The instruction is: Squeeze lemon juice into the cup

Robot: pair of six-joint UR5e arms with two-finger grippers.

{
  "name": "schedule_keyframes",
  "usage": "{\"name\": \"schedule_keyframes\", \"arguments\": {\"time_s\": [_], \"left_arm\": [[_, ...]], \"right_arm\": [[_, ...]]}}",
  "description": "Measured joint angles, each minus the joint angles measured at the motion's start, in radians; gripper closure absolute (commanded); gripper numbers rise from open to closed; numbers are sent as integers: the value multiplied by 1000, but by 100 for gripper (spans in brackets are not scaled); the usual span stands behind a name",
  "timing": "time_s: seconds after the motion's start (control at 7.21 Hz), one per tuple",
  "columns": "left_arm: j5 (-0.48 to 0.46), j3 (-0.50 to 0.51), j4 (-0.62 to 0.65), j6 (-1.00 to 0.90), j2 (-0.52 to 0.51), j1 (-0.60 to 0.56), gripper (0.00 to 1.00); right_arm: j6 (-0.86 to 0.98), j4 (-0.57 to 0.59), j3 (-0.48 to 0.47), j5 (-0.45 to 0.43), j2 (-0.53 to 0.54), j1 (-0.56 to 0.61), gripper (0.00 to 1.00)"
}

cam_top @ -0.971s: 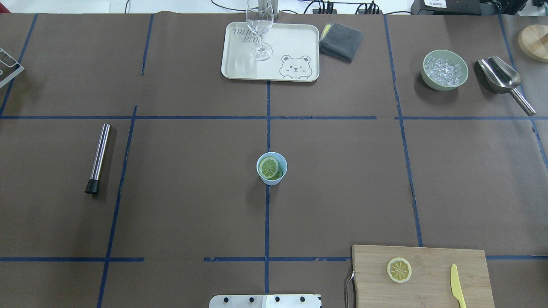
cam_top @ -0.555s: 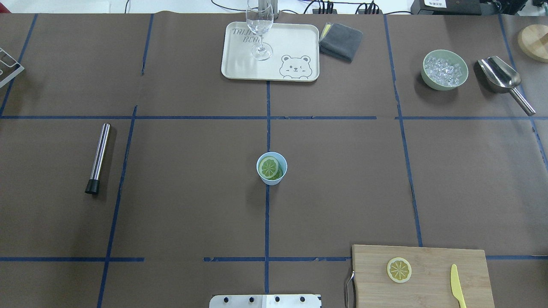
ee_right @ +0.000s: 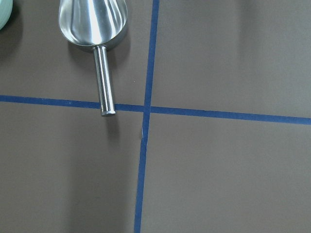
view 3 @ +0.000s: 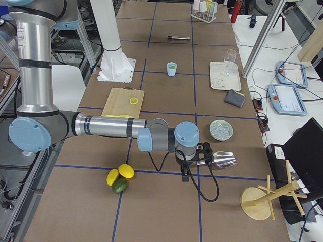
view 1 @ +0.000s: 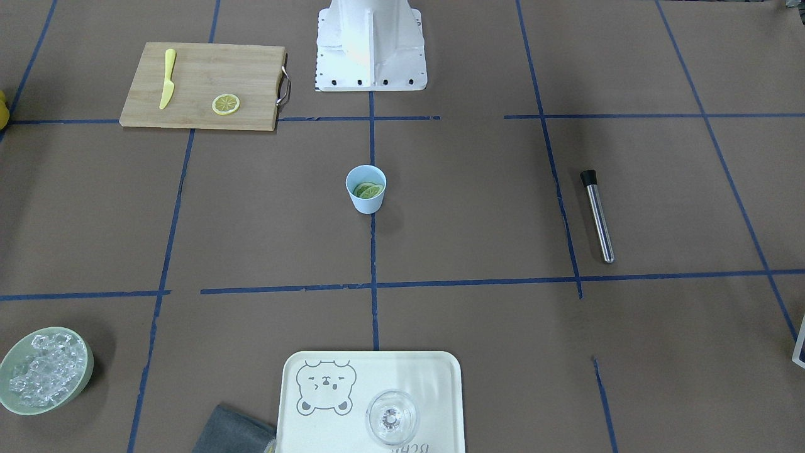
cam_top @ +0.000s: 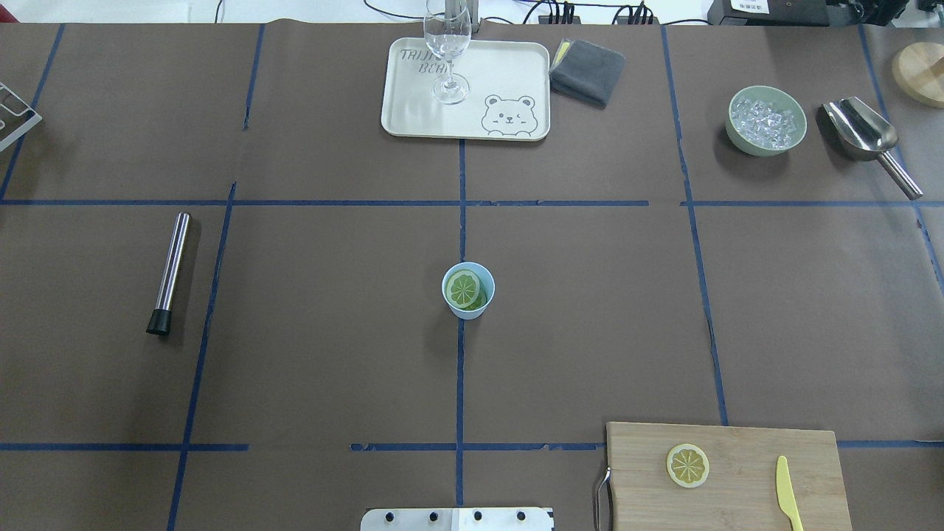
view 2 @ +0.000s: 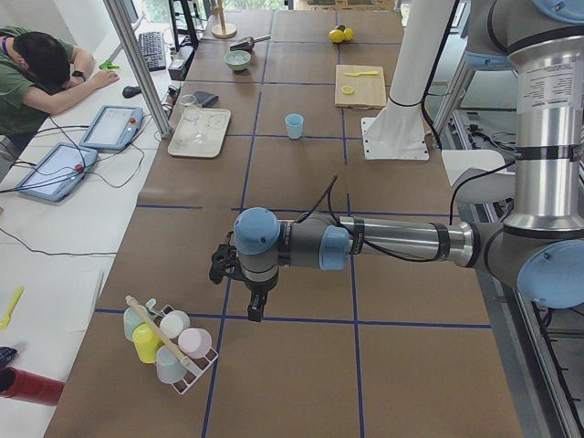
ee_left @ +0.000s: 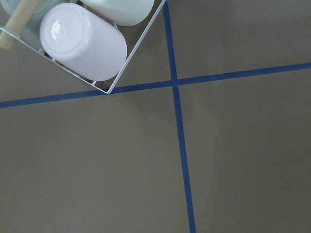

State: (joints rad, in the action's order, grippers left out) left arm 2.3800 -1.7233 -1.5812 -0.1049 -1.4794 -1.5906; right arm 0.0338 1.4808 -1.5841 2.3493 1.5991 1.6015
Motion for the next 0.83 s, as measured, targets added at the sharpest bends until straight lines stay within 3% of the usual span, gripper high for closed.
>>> {"name": "schedule_keyframes", "arguments": {"time_s": [0.83], "left_arm": [[-9,10,1,3,11,-3,0]], "right_arm": [[0,-2,-6,4,-3,-5,0]]}}
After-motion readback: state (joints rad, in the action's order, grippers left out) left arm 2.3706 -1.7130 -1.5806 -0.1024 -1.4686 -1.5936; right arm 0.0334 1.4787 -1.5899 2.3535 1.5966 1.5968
